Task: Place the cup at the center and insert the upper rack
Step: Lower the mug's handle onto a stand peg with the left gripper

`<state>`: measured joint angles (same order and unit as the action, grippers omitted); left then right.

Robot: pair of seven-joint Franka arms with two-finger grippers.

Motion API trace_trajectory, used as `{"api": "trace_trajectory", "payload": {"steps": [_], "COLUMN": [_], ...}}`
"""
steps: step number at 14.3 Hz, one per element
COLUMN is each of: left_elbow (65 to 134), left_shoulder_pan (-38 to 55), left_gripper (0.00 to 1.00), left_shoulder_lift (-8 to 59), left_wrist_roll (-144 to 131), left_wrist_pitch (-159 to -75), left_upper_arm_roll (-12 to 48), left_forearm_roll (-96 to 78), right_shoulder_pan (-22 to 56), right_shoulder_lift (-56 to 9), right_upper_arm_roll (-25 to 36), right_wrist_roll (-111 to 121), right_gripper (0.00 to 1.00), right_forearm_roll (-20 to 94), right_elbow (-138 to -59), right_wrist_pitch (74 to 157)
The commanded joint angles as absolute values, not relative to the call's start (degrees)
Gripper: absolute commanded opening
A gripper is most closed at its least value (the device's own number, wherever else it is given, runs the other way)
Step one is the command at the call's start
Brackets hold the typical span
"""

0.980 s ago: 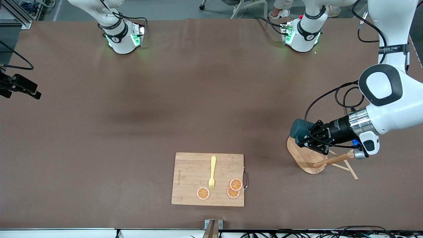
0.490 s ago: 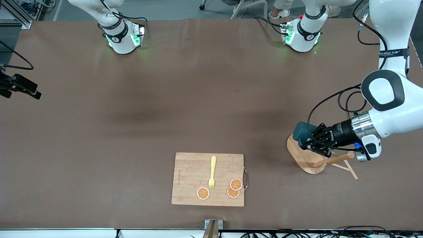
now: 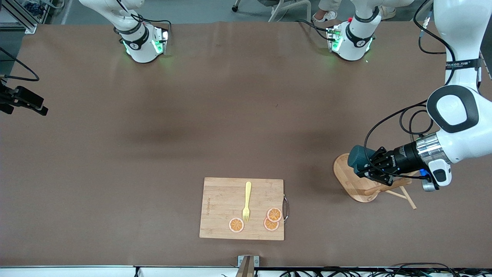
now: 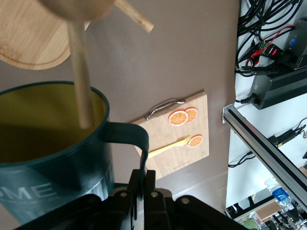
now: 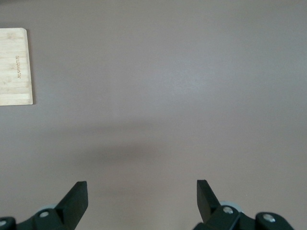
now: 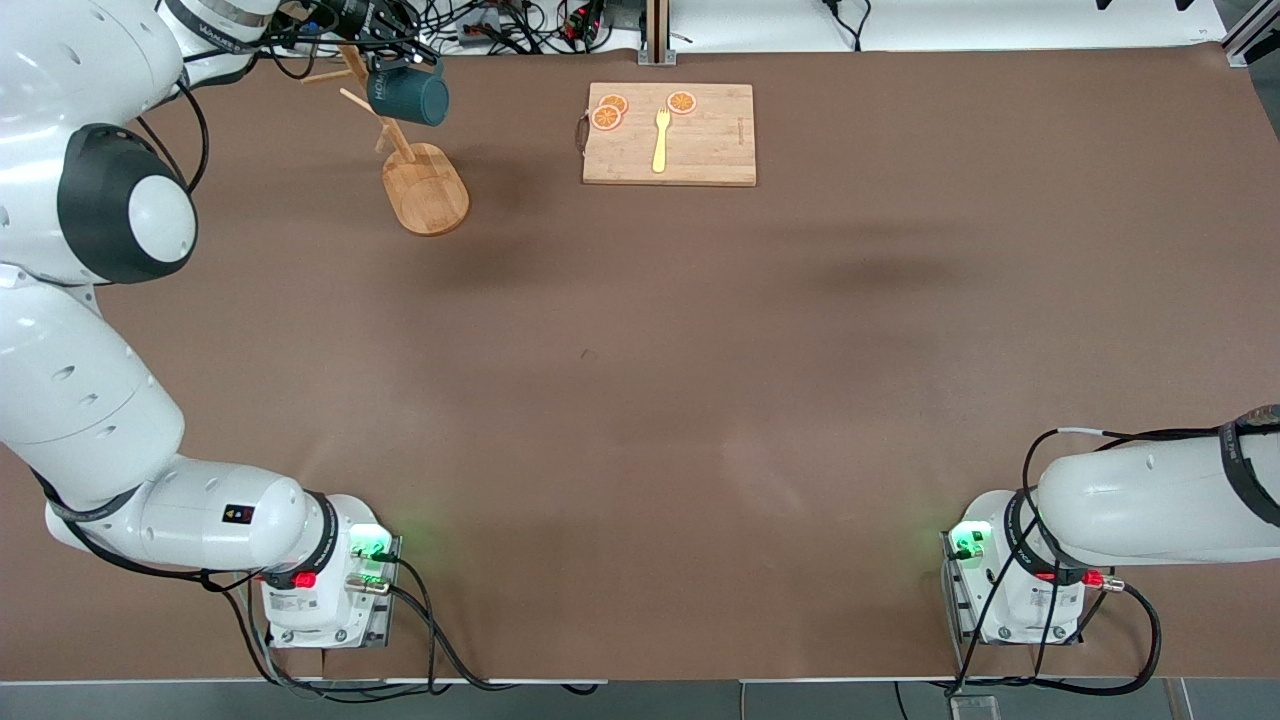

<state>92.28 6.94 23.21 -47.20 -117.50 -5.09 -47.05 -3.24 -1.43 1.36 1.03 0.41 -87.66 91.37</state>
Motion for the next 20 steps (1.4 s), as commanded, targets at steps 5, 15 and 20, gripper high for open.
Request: {"api": "trace_trajectory", "payload": {"steps": [5, 15, 20], "left_elbow": [89.91, 88.15, 87.11], "left_shoulder_pan": [5.80, 3.87, 2.99], "left_gripper": [0.01, 0.01, 0.01], "left_shoulder_lift": [26.10, 27.51, 28.30], "left_wrist_roll": [-42.72, -40.87, -40.26], "left_wrist_pitch": [-116.81, -116.81, -116.81], "left_upper_arm_roll": [-4.92, -4.92, -4.92], "left_forearm_roll": [-48.69, -49.04, -49.04], "right_shoulder_pan": [-3.52, -3.52, -3.52], "right_shoulder_lift": [-0.53, -0.44, -0.53], "right_upper_arm_roll": [1.14, 1.14, 1.14], "right_wrist_roll": [1.23, 1.23, 1.23], "right_gripper": [1.00, 1.00, 1.00], "right_forearm_roll": [0.44, 0.53, 0.53], "right_elbow": [-88.33, -88.33, -88.33], "right_wrist_pitch": [91.41, 91.41, 91.41]}}
